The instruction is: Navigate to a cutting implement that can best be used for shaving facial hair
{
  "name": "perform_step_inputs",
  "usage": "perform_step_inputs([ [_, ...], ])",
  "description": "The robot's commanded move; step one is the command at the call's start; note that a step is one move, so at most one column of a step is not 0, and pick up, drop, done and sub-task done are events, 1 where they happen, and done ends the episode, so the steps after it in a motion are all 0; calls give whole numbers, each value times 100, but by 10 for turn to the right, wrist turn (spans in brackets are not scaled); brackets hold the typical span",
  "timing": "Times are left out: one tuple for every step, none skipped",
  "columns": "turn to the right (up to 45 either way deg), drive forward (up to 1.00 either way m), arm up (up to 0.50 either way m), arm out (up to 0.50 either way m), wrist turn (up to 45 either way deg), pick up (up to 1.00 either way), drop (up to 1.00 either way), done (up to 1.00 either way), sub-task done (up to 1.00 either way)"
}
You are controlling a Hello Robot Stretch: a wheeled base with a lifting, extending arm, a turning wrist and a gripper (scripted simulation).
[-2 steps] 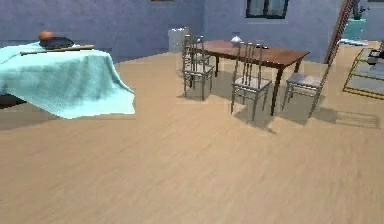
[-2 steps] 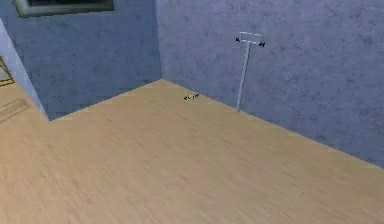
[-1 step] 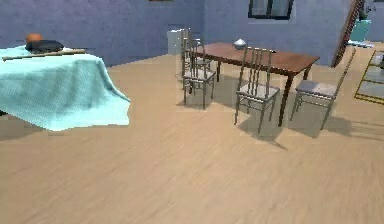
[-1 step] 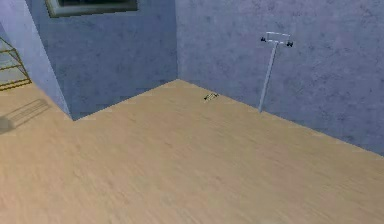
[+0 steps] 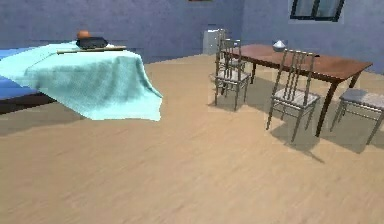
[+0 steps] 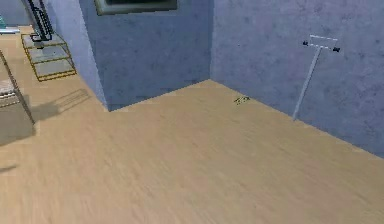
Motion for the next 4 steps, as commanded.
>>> perform_step_inputs([
  [0, 100, 0, 0, 0, 0, 0, 0, 0],
  [0, 100, 0, 0, 0, 0, 0, 0, 0],
  [0, 75, 0, 0, 0, 0, 0, 0, 0],
  [-270, 0, 0, 0, 0, 0, 0, 0, 0],
])
